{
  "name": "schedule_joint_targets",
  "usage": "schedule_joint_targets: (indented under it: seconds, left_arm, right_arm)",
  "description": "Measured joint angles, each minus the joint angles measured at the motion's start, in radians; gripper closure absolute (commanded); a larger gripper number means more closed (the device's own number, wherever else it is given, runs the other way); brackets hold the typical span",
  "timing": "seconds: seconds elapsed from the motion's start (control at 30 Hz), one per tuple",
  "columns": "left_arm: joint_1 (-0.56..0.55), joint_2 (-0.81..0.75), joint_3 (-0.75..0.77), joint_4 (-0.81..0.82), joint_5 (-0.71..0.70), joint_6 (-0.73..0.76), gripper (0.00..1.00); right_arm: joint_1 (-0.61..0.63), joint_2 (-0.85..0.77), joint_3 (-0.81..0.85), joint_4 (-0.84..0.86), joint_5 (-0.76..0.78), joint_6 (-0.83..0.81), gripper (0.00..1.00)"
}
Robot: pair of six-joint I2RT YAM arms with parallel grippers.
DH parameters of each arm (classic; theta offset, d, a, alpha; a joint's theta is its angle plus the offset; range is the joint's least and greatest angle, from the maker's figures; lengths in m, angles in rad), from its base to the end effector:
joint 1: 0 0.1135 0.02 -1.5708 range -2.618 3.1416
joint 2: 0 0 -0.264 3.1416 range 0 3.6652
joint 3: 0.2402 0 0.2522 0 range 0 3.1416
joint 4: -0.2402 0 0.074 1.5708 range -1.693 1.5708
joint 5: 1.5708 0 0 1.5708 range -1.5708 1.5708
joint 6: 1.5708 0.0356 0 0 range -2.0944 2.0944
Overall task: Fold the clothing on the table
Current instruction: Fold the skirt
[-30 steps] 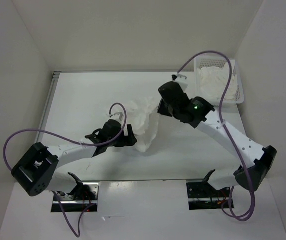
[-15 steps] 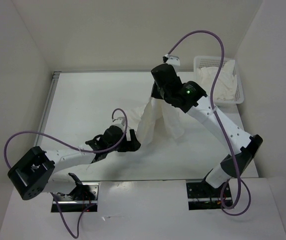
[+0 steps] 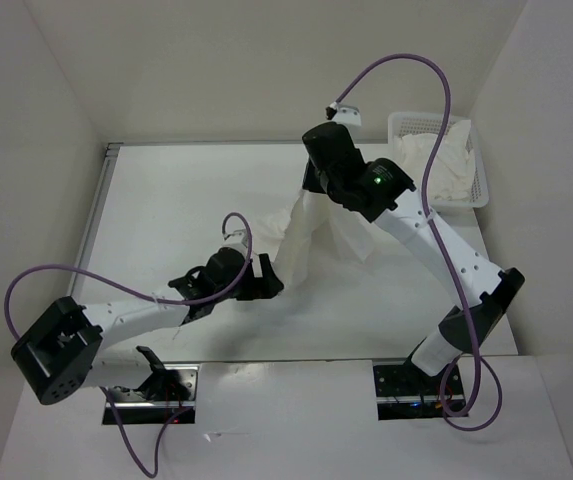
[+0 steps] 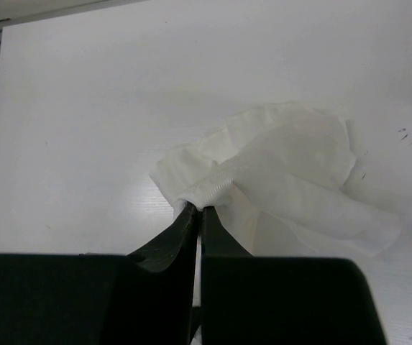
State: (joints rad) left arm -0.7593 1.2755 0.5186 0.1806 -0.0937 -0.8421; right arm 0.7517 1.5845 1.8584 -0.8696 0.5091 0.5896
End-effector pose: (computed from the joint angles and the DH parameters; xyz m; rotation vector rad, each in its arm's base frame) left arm 0.1867 -0.1726 0.1818 -0.1511 2.2575 -0.8074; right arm 0.2531 0.2128 0.4425 0.1173 2.0901 0.2607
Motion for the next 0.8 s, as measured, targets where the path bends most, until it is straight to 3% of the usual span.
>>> schedule_joint_targets:
  seconds: [0.3, 0.4, 0.5, 0.63, 0.8]
  left_arm:
    - [-0.002, -0.205, 0.155, -0.058, 0.15, 0.008, 0.0]
    - [-0.002, -0.267, 0.153, -0.009, 0.197, -0.018, 0.07]
    - [-0.002, -0.339, 0.084, 0.049, 0.227, -0.087, 0.13]
    - [0.0, -0.524, -0.062, 0.074, 0.203, -0.233, 0.01]
    - [0.017, -0.977, -0.318, 0.117, 0.077, -0.492, 0.04]
  right_arm:
    - [-0.011, -0.003, -0.047, 0.017, 0.013, 0.0, 0.99]
    - [-0.02, -0.003, -0.047, 0.017, 0.015, -0.002, 0.99]
    - [-0.029, -0.003, -0.047, 0.017, 0.015, -0.004, 0.99]
    - [-0.051, -0.003, -0.046, 0.016, 0.011, -0.007, 0.99]
    - [-0.093, -0.003, -0.042, 0.017, -0.001, -0.013, 0.99]
